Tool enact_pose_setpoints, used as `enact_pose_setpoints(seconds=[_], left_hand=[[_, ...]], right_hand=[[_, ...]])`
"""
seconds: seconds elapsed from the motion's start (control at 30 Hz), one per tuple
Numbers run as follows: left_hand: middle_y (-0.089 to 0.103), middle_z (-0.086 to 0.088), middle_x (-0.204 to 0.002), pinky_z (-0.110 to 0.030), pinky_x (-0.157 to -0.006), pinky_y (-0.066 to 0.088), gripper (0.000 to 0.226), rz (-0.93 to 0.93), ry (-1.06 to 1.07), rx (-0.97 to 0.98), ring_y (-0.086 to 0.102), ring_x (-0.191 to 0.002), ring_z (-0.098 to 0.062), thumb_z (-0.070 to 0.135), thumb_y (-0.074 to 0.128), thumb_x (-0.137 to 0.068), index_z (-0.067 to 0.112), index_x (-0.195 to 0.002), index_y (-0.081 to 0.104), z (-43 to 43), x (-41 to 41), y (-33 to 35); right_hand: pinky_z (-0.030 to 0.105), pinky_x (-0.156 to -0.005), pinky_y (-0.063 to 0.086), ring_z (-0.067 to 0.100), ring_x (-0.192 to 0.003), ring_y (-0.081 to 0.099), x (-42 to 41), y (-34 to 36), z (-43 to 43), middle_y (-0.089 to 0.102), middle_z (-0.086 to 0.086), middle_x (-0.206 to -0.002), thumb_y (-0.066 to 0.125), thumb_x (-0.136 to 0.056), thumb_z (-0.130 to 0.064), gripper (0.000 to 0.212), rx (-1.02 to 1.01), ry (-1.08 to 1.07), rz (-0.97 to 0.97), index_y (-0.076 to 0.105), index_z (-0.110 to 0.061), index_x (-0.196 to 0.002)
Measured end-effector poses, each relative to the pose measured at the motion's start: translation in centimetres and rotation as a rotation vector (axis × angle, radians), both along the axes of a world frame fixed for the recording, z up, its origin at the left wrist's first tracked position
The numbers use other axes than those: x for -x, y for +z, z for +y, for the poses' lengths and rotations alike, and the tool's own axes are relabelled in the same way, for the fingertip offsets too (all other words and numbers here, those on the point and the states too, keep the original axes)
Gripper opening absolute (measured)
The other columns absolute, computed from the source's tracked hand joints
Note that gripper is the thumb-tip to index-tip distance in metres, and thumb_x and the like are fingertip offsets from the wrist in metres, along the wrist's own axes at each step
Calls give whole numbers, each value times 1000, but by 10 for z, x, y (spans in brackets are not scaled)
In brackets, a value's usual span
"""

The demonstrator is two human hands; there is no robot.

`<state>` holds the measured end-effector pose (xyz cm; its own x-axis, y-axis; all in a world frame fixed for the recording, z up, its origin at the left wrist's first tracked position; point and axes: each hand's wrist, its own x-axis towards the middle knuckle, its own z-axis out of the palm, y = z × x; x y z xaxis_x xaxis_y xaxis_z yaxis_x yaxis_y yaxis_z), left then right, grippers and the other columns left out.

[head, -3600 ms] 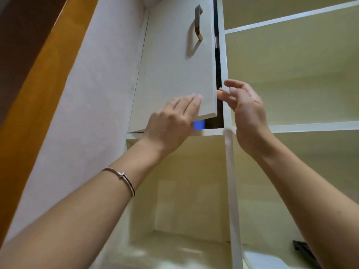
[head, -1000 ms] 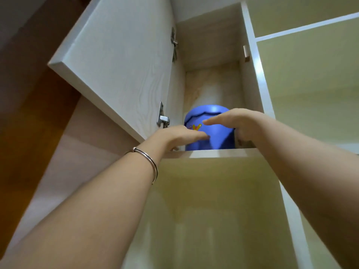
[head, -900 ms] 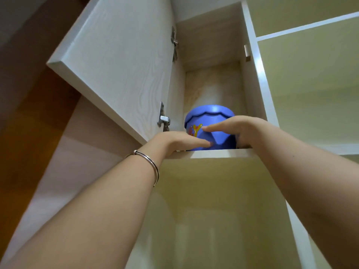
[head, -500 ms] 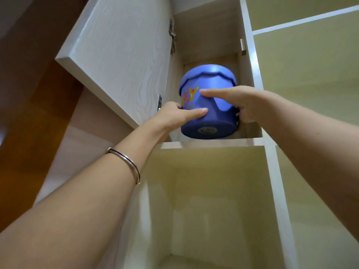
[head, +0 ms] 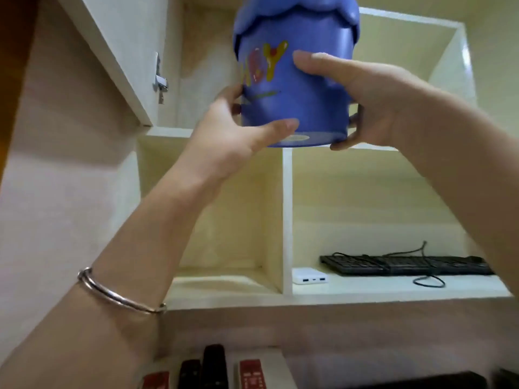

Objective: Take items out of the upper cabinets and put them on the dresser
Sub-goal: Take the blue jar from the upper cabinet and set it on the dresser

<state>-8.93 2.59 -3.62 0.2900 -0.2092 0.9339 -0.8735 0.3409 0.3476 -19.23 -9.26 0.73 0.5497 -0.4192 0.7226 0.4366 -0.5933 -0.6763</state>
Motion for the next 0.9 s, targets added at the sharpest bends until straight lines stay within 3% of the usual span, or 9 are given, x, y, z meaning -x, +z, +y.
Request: enact_pose_setpoints(seconds=[0.1, 0.23, 0.33, 0.4, 0.57, 0.7, 0.77, 0.83, 0.9], left_hand=[[51, 28, -89, 5, -60, 40, 45, 19, -146, -13, 56, -79, 16, 25, 77, -69, 34, -102, 48, -10, 22, -36], [53, 25, -100, -1, -57, 45, 67, 110, -353, -83, 63, -68, 12, 20, 80, -66, 28, -124, 47, -30, 58, -77], [54, 20, -111, -6, -63, 49, 71, 127, -491, -168, 66, -84, -1, 18, 79, -67, 29, -129, 44, -52, 93, -102], [53, 24, -114, -16, -75, 53, 70, 133, -616, -215, 65, -100, -12, 15, 79, -68, 34, -124, 43, -67, 124, -121], [52, 13, -133, -31, -96, 50, 78, 139, -911, -356, 61, -110, -10, 21, 79, -62, 35, -130, 42, -105, 220, -183], [54, 21, -123, -16, -88, 51, 70, 200, -1226, -514, 62, -98, 7, 11, 79, -67, 36, -123, 46, -121, 320, -228], [54, 23, -119, -20, -89, 51, 68, 209, -1372, -590, 63, -98, 1, 12, 79, -65, 39, -120, 48, -124, 375, -247], [55, 21, -121, -24, -90, 51, 68, 206, -1479, -659, 64, -102, -8, 12, 79, -65, 36, -122, 49, -122, 431, -265], [54, 16, -127, -16, -90, 50, 71, 198, -1574, -718, 63, -106, -9, 7, 77, -68, 29, -129, 47, -115, 486, -282]], right_hand=[[37, -77, 51, 16, -88, 68, 33, -34, 0, 68, -14, -102, 78, -52, -57, 65, -59, -87, 24, 62, -31, -110], [41, -81, 53, 15, -92, 69, 84, -75, -5, 69, -11, -108, 82, -42, -53, 88, -158, -248, 47, 55, -25, -121], [41, -85, 55, 11, -95, 68, 137, -105, -9, 69, -13, -106, 81, -58, -43, 70, -230, -340, 24, 52, -26, -119], [37, -78, 57, 8, -91, 69, 179, -124, -12, 68, -14, -106, 81, -59, -41, 70, -268, -448, 15, 50, -27, -119], [23, -63, 57, 0, -89, 69, 295, -185, -5, 68, -15, -109, 84, -52, -41, 83, -315, -763, 27, 47, -27, -125], [23, -70, 54, 4, -93, 67, 392, -232, 24, 63, -15, -104, 87, -52, -30, 87, -400, -981, -43, 43, -24, -126], [27, -77, 56, 6, -96, 67, 444, -254, 44, 62, -16, -104, 88, -43, -31, 89, -420, -1089, -80, 44, -27, -120], [17, -73, 58, -1, -93, 65, 493, -275, 66, 60, -19, -102, 83, -45, -29, 78, -435, -1190, -116, 43, -31, -112], [9, -66, 56, -4, -94, 63, 540, -294, 88, 58, -19, -106, 88, -47, -24, 82, -443, -1292, -139, 42, -29, -116]])
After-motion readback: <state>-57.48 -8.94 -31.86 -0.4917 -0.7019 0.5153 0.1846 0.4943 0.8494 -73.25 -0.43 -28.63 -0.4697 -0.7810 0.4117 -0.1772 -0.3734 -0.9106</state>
